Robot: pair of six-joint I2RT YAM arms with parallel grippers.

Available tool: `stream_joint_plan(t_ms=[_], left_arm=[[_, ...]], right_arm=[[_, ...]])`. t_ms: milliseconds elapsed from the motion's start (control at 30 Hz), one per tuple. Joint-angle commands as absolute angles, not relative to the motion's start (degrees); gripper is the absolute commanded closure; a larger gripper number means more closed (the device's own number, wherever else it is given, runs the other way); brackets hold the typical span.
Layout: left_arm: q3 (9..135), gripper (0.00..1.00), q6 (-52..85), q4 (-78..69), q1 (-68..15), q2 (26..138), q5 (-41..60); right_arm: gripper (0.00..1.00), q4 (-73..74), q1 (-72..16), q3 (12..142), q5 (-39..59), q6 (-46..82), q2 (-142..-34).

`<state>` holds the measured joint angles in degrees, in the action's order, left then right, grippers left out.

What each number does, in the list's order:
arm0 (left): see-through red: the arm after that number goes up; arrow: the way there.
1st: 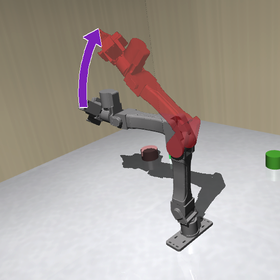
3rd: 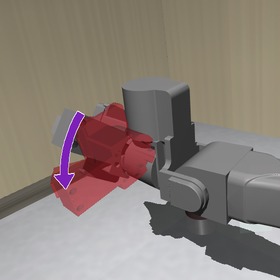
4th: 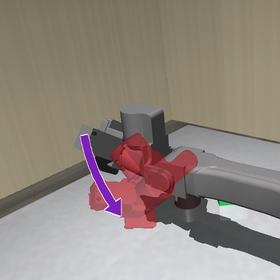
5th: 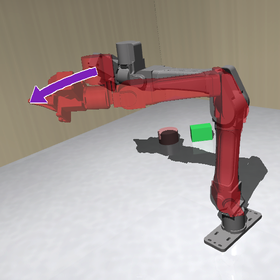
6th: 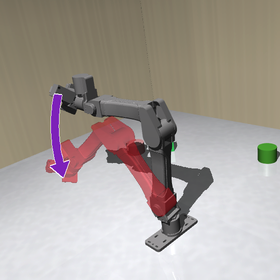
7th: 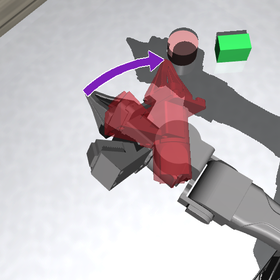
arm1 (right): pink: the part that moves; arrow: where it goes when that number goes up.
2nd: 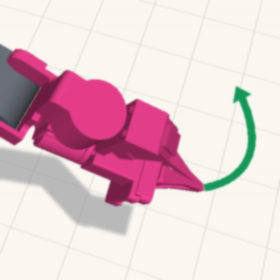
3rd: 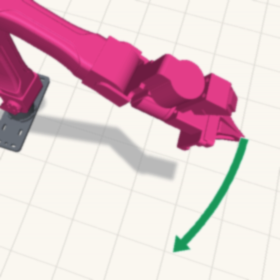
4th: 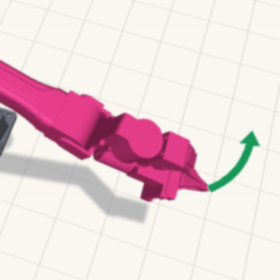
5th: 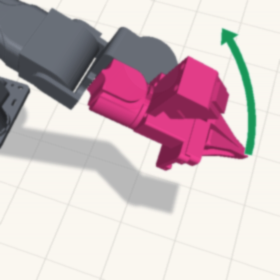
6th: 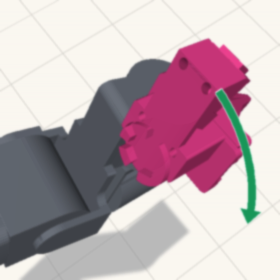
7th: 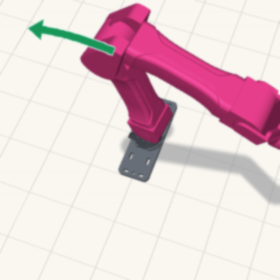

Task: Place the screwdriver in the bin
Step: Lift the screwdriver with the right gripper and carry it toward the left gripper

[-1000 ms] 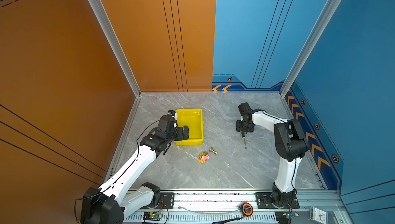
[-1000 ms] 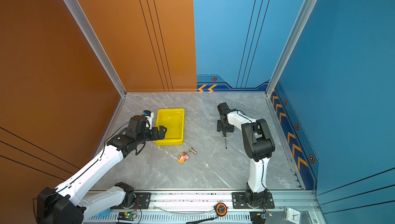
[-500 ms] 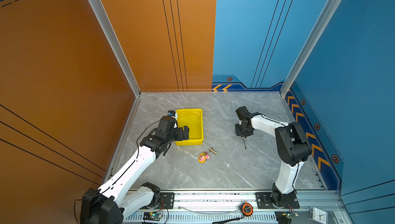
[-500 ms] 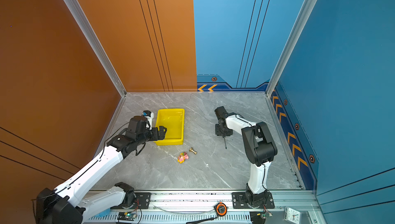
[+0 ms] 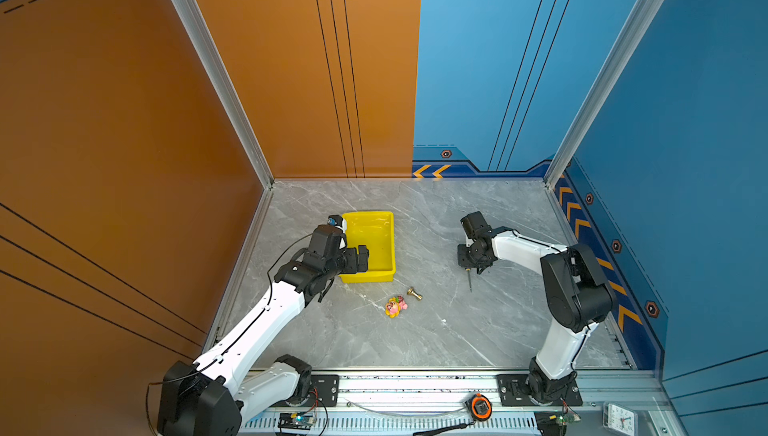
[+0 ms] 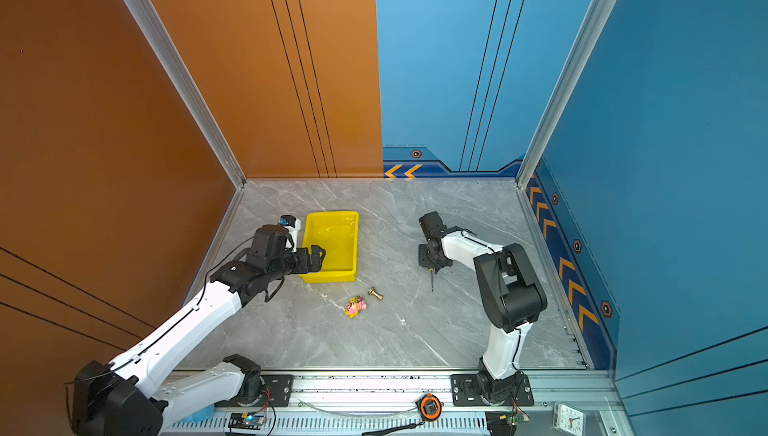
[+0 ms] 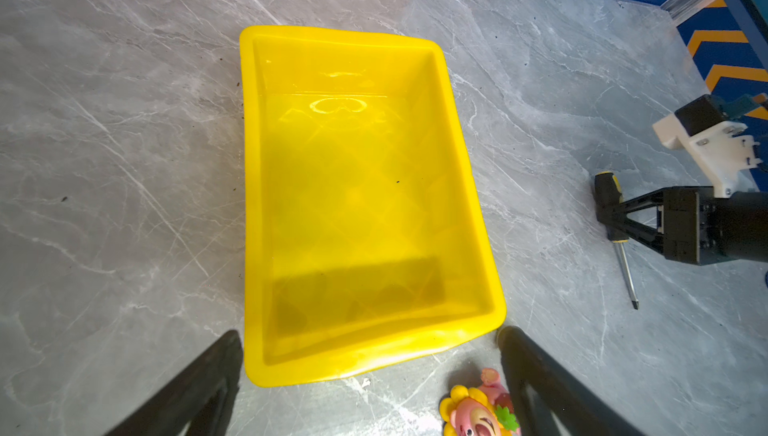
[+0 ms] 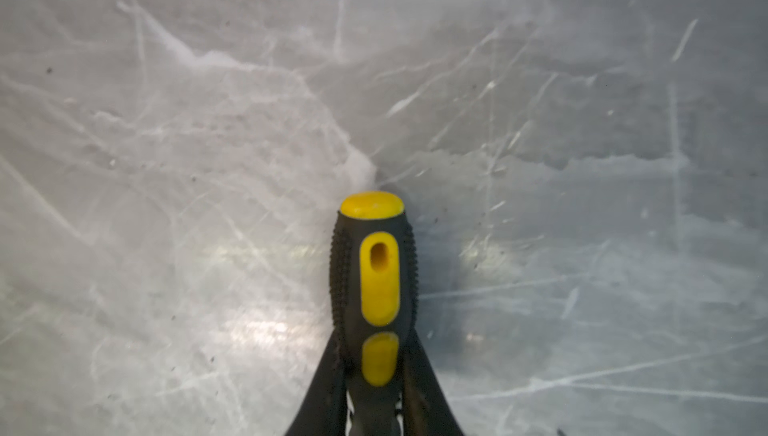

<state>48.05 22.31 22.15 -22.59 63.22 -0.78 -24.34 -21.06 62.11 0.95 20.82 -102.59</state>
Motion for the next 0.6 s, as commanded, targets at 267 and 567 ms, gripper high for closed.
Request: stream_joint_plan(t_ms=[267,567], left_arm=[[55.57,0.02,32.04,12.9,-21.02,67.74,12.12],[60.67,0.06,40.26,7.04,-19.86,72.51,17.81]], right_arm=[[1.0,-7.97,-30.01,64.1,16.44,24.88,-88.38],[1.0,-4.75,-38.32,69.58,18.71,29.19,-89.35]])
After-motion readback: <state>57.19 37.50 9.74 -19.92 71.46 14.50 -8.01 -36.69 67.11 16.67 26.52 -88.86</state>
